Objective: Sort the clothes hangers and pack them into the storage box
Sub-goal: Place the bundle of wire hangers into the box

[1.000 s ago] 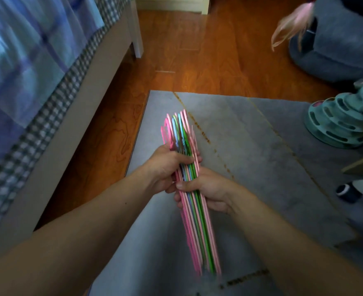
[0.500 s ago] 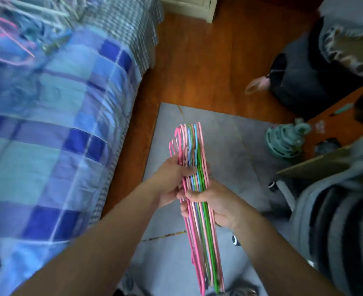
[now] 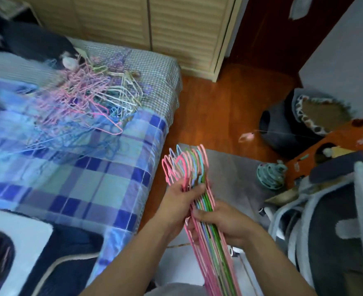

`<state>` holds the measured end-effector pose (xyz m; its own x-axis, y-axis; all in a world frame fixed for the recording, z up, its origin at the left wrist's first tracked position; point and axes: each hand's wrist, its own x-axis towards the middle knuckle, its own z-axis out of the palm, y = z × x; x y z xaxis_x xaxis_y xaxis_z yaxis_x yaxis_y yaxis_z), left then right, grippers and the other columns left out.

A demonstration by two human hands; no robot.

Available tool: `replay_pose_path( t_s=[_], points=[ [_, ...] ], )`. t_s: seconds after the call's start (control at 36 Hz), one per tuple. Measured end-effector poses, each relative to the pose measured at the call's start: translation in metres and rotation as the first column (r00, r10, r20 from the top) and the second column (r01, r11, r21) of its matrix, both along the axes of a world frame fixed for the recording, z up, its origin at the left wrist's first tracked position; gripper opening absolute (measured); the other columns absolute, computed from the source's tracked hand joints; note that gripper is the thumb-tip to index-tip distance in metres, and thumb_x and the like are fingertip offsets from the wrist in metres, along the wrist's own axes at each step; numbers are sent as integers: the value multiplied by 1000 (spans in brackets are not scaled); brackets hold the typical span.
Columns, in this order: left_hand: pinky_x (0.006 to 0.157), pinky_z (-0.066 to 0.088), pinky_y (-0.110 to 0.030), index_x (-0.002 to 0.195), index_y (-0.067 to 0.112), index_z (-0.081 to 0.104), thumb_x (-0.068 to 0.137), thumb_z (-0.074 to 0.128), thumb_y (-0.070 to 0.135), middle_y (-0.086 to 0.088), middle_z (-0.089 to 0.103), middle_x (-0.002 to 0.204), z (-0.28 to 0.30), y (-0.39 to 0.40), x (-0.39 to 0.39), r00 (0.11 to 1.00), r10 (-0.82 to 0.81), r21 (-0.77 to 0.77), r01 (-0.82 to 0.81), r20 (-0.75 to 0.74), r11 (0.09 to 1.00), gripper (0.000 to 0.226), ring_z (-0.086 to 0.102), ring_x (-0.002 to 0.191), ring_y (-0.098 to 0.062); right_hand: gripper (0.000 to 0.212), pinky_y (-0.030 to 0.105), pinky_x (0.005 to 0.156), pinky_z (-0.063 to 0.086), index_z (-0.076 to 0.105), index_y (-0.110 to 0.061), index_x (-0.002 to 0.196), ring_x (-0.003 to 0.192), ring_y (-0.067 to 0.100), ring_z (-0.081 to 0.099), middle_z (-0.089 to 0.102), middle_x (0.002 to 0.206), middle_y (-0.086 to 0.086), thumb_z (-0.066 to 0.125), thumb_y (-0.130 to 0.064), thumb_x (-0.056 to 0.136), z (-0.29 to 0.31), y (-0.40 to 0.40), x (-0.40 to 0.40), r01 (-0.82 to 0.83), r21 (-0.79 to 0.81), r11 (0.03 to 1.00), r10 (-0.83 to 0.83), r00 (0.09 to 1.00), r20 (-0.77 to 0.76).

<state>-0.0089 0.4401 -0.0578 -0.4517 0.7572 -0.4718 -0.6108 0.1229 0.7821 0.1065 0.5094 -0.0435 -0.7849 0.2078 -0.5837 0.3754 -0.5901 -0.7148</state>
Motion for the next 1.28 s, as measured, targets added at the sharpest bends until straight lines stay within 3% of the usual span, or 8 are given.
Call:
replay_pose_path(
  t_s=[0.08,0.22,0.36,0.44,0.64,0.94,1.11,1.28],
  points=[
    [92,58,-51,88,15,81,92,66,-1,-22,76,101,16,-8,-7,986,151,-32,-154,-72,988,22,72,93,-35,13,41,65,57,67,-1,88,61,30,64,63,78,23,57,-2,97,13,-5,-18,-89,17,996,89,996,-19],
    [65,60,-33,90,1,74,94,65,-1,-22,75,86,50,-11,-15,910,373,-23,-383,-180,924,11,72,71,-25,15,32,56,57,67,0,85,52,26,64,64,71,20,56,3,96,39,4,-46,-240,112,964,247,968,-52],
    [56,57,-30,94,-5,72,94,65,1,-16,76,77,90,-22,-20,785,543,13,-565,-297,825,9,69,61,-19,17,33,56,57,71,-8,77,52,25,64,65,71,18,64,-1,90,72,11,-71,-413,132,901,430,890,-151],
    [72,60,-48,97,-2,74,92,69,5,-26,75,91,112,-36,-27,693,636,59,-660,-339,749,10,69,76,-30,12,35,60,56,73,-13,76,55,25,64,65,73,16,69,-8,87,92,7,-89,-532,174,829,559,799,-222],
    [42,49,-21,96,-1,74,89,68,-2,-16,75,83,165,-94,-33,485,830,179,-822,-276,540,9,67,54,-16,8,32,54,55,67,-8,78,53,26,61,64,71,17,65,-9,86,136,-42,-133,-699,313,643,765,583,-273],
    [82,62,-47,86,11,77,88,72,-2,-16,77,88,181,-236,-59,134,951,204,-959,-278,195,14,75,84,-33,17,35,60,57,67,-1,93,61,26,65,65,78,18,72,-11,80,159,-181,-205,-913,292,285,950,227,-216],
    [89,59,-49,100,14,76,92,66,-2,-13,78,99,161,-338,-87,167,978,162,-969,-124,186,21,74,97,-33,20,41,71,61,73,-4,99,74,33,69,68,93,26,73,-18,85,148,-277,-258,-940,284,188,981,169,-92],
    [94,57,-54,112,-2,68,94,57,-9,-23,68,101,143,-397,-113,156,988,158,-976,7,153,22,70,95,-37,20,38,87,57,71,-10,107,96,25,73,76,101,11,63,-24,94,137,-324,-296,-872,470,138,988,151,-11]
  ],
)
